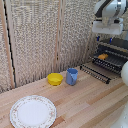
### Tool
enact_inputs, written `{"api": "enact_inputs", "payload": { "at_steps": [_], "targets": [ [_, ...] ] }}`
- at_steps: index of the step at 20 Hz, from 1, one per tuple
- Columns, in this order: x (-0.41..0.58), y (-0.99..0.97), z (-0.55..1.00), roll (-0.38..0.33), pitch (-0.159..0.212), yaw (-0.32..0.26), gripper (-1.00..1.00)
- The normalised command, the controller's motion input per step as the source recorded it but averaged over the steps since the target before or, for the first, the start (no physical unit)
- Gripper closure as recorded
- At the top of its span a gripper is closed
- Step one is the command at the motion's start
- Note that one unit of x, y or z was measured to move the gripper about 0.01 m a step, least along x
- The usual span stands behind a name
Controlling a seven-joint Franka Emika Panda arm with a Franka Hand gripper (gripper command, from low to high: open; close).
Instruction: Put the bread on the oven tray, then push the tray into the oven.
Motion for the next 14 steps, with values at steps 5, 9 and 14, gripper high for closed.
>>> {"api": "enact_inputs", "payload": {
  "at_steps": [5, 9, 14],
  "targets": [
    [-0.359, 0.06, 0.08, -0.263, 0.197, 0.202, -1.0],
    [-0.127, 0.0, -0.11, -0.308, 0.134, 0.241, -1.0],
    [-0.017, 0.0, -0.25, -0.264, 0.103, 0.278, -1.0]
  ]
}}
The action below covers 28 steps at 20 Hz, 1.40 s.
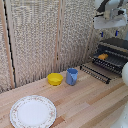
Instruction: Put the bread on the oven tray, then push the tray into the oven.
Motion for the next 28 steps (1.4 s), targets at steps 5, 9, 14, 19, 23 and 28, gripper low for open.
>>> {"api": "enact_inputs", "payload": {
  "at_steps": [5, 9, 14, 19, 23, 28],
  "targets": [
    [0.151, 0.32, 0.15, -0.129, 0.15, 0.21, -1.0],
    [0.377, 0.57, 0.85, -0.06, 0.127, 0.11, -1.0],
    [0.445, 0.44, 0.78, -0.12, 0.072, 0.119, -1.0],
    [0.165, 0.07, 0.32, -0.267, -0.004, 0.178, -1.0],
    [-0.106, -0.1, 0.0, -0.302, -0.037, 0.226, -1.0],
    [-0.093, -0.08, 0.0, -0.304, 0.01, 0.233, -1.0]
  ]
}}
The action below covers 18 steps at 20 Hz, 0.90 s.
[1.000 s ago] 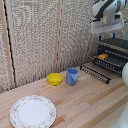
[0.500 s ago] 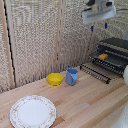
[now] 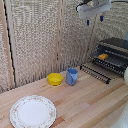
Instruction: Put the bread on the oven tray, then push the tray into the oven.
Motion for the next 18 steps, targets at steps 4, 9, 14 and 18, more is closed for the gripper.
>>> {"api": "enact_inputs", "payload": {
  "at_steps": [4, 9, 14, 18],
  "targets": [
    [-0.138, -0.03, -0.01, -0.322, 0.095, 0.226, -1.0],
    [-0.17, -0.01, -0.05, -0.339, 0.136, 0.213, -1.0],
    [-0.194, 0.0, -0.09, -0.356, 0.157, 0.204, -1.0],
    [-0.204, 0.0, -0.1, -0.36, 0.159, 0.201, -1.0]
  ]
}}
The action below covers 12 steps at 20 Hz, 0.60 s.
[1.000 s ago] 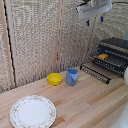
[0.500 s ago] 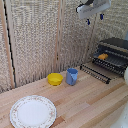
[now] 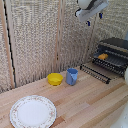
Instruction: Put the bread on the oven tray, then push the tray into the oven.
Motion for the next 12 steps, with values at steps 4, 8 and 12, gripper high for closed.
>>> {"api": "enact_inputs", "payload": {
  "at_steps": [4, 8, 12],
  "targets": [
    [-0.239, 0.0, -0.11, -0.358, 0.181, 0.196, -1.0],
    [-0.157, 0.05, -0.26, -0.284, 0.208, 0.206, -1.0],
    [-0.043, 0.17, -0.49, -0.184, 0.217, 0.218, -1.0]
  ]
}}
